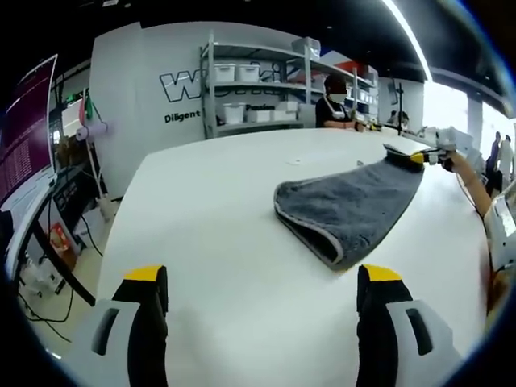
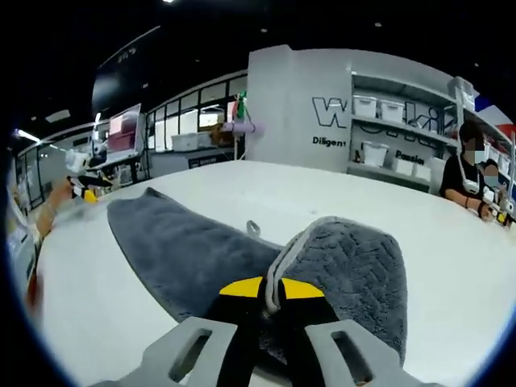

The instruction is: Fold the towel on the table until its edges align and the towel forms a compact rectangular stack.

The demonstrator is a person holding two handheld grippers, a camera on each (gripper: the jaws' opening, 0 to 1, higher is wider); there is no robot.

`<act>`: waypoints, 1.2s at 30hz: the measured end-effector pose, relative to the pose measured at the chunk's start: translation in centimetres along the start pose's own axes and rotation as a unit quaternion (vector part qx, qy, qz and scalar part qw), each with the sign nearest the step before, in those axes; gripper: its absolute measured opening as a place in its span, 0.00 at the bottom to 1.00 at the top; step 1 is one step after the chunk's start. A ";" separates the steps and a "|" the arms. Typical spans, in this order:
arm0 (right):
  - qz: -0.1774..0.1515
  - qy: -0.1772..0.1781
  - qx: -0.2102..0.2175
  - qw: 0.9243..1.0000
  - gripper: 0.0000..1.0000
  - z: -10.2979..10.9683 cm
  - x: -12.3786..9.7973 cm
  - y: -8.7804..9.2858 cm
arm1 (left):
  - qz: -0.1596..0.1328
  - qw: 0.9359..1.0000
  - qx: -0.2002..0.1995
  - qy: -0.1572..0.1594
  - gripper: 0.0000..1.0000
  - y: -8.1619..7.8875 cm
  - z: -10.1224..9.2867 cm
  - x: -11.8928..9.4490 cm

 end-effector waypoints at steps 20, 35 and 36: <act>-0.015 -0.124 0.080 0.989 0.03 6.3 3.3 -0.9 | 0.005 1.000 0.008 0.003 0.96 0.0 -0.3 -0.1; -0.025 -0.198 0.124 0.972 0.03 10.5 6.6 -2.7 | 0.005 1.000 0.011 0.005 0.96 -0.1 -0.5 -0.3; -0.025 -0.204 0.127 0.970 0.03 10.9 6.9 -2.8 | 0.005 1.000 0.011 0.005 0.96 -0.2 -0.5 -0.3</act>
Point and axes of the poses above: the point that each gripper's makers call its tool centre point, and the gripper's own axes: x roughly forward along the fingers, z roughly to its left, y roughly out of its underside, the point moved 8 cm from there along -x, roughly backward along the fingers, and after that the axes turned 15 degrees about -z, right-handed, at the moved point
